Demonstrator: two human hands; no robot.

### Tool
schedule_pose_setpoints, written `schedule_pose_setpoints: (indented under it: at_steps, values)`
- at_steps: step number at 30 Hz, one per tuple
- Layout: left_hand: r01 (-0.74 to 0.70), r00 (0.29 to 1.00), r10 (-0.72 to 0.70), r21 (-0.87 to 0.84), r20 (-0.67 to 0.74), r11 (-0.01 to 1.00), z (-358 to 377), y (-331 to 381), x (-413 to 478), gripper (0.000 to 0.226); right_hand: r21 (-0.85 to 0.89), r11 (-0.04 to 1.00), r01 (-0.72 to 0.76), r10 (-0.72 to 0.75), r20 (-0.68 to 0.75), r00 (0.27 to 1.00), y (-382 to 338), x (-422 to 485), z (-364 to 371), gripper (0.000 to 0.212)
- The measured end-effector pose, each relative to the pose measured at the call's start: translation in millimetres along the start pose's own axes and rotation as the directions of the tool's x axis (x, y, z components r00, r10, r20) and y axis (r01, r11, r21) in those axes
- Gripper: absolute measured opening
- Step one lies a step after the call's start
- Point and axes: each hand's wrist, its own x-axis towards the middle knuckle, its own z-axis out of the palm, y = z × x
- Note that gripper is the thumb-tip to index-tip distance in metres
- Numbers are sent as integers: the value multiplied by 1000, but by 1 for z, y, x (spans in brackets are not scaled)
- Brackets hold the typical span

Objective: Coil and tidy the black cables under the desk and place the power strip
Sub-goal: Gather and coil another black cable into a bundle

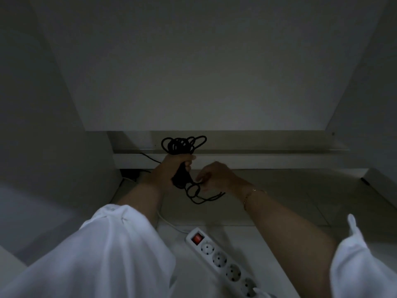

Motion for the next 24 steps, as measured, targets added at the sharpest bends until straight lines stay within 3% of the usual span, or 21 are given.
schedule_pose_setpoints:
  at_steps: [5, 10, 13, 17, 19, 21, 24]
  values:
    - [137, 988, -139, 29, 60, 990, -13, -9, -1, 26, 149, 981, 127, -84, -266, 960, 8, 3, -13, 20]
    - [171, 981, -172, 24, 84, 985, -14, -12, 0, 22, 383, 910, 158, -14, -352, 936, 8, 1, -15, 22]
    - [151, 987, -147, -61, 68, 987, -12, -12, 2, 24, 561, 817, 136, 84, -349, 933, 5, 1, -15, 23]
    - [115, 993, -107, -284, 44, 952, -21, -5, 4, 26, 429, 903, 36, 161, -413, 896, 16, 6, -16, 19]
    - [117, 993, -106, -258, 59, 959, -28, -5, 4, 25, 374, 927, -20, 198, -442, 875, 20, 7, -16, 17]
    - [123, 992, -115, -187, 52, 975, -33, -9, 4, 25, 427, 901, -80, 250, -361, 899, 20, 7, -17, 12]
    - [116, 993, -114, -204, 24, 972, -38, -11, 5, 27, 527, 817, -236, 311, -57, 949, 13, -2, -19, 18]
